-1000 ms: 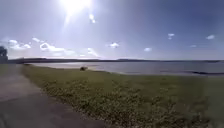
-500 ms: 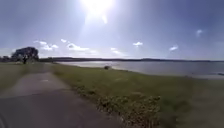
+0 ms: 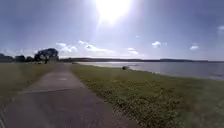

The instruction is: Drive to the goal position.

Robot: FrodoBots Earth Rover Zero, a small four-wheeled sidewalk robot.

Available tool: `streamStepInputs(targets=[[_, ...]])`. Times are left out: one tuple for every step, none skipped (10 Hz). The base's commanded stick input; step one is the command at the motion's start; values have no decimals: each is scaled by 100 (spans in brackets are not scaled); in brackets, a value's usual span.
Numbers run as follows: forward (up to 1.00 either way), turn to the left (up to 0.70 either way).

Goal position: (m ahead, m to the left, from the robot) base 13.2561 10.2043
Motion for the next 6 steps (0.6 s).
streamStepInputs(targets=[[0,0],[0,0],[0,0],[0,0],[0,47],[0,70]])
